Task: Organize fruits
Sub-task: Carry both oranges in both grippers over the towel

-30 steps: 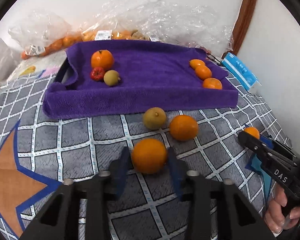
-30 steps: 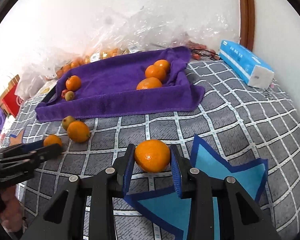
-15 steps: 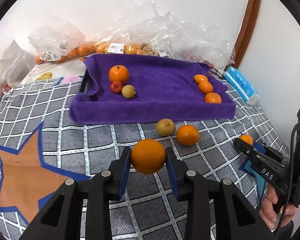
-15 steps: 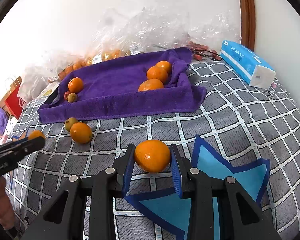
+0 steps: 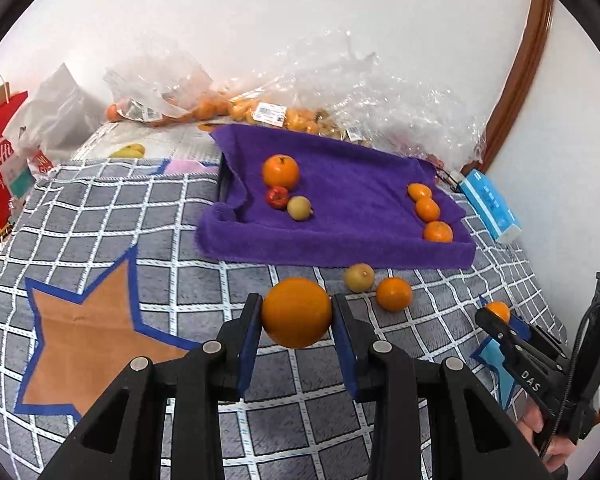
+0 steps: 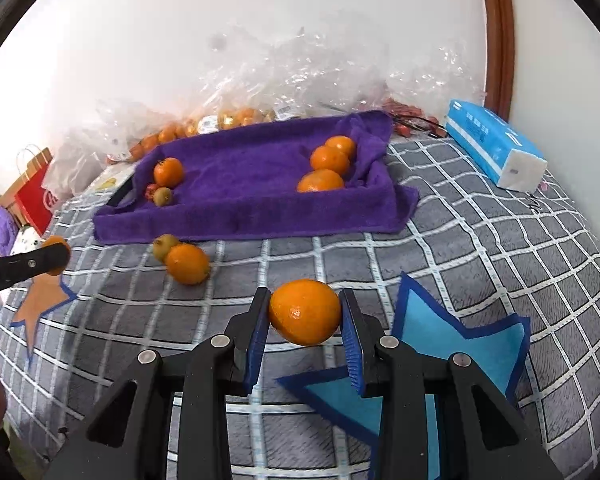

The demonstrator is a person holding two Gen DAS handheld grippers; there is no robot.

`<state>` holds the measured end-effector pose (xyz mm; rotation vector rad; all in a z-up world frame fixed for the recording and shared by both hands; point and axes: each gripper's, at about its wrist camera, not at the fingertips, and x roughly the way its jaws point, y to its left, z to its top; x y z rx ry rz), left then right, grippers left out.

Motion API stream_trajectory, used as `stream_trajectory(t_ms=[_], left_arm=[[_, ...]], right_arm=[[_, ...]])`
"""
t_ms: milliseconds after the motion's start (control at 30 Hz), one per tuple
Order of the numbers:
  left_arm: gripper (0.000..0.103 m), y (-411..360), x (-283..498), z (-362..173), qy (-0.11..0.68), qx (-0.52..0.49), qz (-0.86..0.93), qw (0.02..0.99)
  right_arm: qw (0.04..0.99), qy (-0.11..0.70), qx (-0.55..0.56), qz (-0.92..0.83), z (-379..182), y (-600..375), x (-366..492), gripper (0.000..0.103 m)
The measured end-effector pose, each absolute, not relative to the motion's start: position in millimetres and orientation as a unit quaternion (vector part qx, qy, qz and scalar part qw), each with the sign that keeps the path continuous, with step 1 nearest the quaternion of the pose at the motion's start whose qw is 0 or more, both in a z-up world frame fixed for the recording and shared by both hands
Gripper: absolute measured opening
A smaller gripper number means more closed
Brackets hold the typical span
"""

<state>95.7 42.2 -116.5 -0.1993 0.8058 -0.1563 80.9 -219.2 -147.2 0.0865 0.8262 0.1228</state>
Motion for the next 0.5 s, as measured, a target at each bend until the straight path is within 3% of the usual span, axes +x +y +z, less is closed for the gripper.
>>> stream_trajectory(t_ms=[500], left_arm=[[0.033, 68, 122, -102, 0.376, -0.127, -0.073, 0.915]], right_arm=[[0.913, 0.394, 0.077, 0.07, -112, -215, 117, 0.034]])
